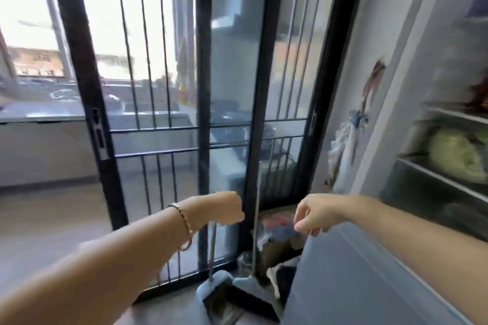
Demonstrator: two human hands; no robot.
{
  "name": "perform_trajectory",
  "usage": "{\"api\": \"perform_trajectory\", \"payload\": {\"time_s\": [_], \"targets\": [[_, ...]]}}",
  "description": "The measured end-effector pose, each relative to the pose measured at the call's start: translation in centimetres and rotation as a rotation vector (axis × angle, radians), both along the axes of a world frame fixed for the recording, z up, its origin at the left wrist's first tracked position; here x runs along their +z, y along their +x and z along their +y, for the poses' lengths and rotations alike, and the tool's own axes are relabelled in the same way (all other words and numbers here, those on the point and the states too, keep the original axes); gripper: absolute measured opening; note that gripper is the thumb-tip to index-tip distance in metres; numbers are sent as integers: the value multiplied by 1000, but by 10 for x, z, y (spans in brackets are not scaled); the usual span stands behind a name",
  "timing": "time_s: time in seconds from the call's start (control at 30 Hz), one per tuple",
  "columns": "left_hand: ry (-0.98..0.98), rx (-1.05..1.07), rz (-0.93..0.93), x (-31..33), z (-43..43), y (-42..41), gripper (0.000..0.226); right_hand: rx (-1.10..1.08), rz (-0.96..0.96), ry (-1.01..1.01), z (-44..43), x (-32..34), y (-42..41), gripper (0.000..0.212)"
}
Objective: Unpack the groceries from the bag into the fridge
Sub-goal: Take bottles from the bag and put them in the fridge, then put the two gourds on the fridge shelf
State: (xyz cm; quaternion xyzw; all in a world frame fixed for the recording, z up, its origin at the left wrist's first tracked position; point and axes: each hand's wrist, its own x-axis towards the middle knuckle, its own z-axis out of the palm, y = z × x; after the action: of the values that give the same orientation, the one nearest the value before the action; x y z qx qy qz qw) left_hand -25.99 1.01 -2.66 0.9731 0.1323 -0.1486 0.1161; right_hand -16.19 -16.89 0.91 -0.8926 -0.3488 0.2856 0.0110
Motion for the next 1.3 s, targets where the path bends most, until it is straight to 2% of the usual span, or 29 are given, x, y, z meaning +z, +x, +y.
{"api": "perform_trajectory", "payload": {"time_s": [0.23,0.3,0.4,0.47,0.57,0.7,0.8,0.9,1.0,1.17,1.3], "targets": [[17,548,136,-43,104,-264,33,509,-19,-61,164,-60,-186,15],[76,668,155,-46,114,-346,33,663,-44,-82,206,-66,-258,26],[57,853,134,-52,123,-467,33,923,-104,-115,252,-68,-379,36],[51,999,112,-58,120,-554,33,1009,-88,-105,276,-70,-461,36],[78,1215,160,-70,97,-690,33,1152,-16,-46,305,-81,-587,20],[-14,1510,172,-82,52,-862,32,1391,-31,-90,322,-91,-766,22],[-42,1693,171,-84,17,-966,33,1579,-62,-46,322,-96,-886,27],[-33,1830,162,-83,-8,-1047,32,1731,-81,-61,320,-98,-979,24],[0,1941,93,-87,-17,-1109,26,1784,-1,-10,326,-102,-1052,8],[26,2102,15,-111,0,-1192,23,1959,34,-31,349,-121,-1151,30],[92,2201,-27,-125,33,-1238,26,2054,130,38,373,-120,-1214,31]]}}
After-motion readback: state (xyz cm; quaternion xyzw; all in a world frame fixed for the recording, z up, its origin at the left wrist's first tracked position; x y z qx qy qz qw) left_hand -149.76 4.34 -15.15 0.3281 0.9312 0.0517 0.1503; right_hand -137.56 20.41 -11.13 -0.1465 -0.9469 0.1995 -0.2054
